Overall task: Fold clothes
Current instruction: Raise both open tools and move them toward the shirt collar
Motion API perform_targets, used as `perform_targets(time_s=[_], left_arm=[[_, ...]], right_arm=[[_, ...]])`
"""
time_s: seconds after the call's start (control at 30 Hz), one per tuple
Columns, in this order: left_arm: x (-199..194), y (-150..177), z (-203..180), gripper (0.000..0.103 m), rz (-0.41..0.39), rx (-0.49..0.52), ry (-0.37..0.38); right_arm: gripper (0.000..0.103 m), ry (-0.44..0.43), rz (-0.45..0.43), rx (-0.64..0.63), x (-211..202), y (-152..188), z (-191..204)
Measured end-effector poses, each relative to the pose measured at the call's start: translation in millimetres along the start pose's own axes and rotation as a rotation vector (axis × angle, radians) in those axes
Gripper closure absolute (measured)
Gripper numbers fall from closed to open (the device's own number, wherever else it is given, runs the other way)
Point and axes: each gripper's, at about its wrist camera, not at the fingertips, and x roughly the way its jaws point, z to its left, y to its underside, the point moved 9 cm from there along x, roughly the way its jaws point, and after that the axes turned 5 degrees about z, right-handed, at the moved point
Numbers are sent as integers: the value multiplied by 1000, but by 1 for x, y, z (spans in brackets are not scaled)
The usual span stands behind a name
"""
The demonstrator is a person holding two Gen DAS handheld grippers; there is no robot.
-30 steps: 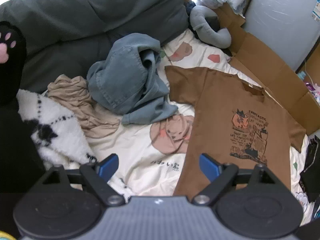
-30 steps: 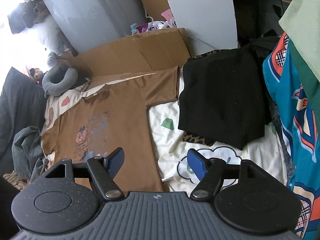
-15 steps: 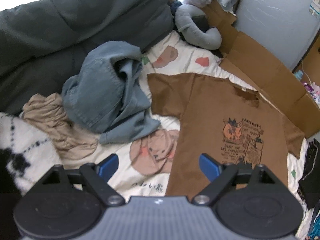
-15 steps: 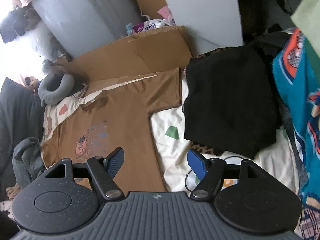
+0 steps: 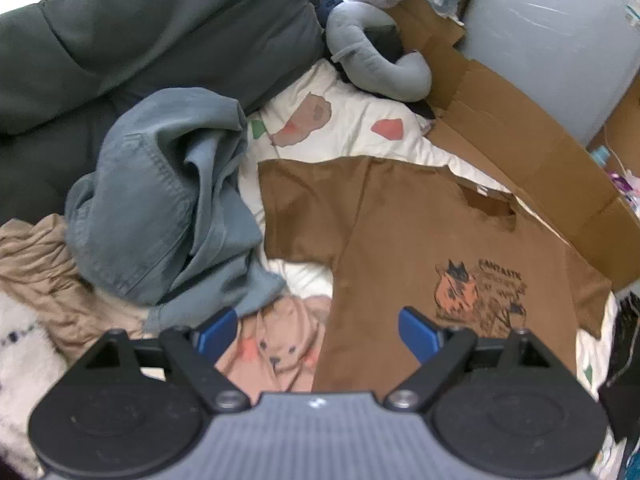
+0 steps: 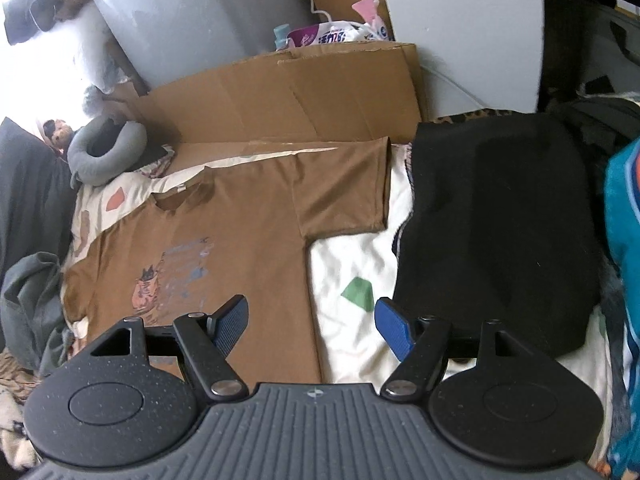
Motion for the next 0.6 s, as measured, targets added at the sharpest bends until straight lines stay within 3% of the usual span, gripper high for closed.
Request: perform_targets(time_s=[0.33, 0.6], left_arm=[[85, -42, 8, 16, -55, 22, 18], [137, -68, 12, 18, -101, 32, 23]], right_arm=[[29, 64, -69, -33, 79, -42, -6], [29, 112, -59, -109, 132, -61, 1]])
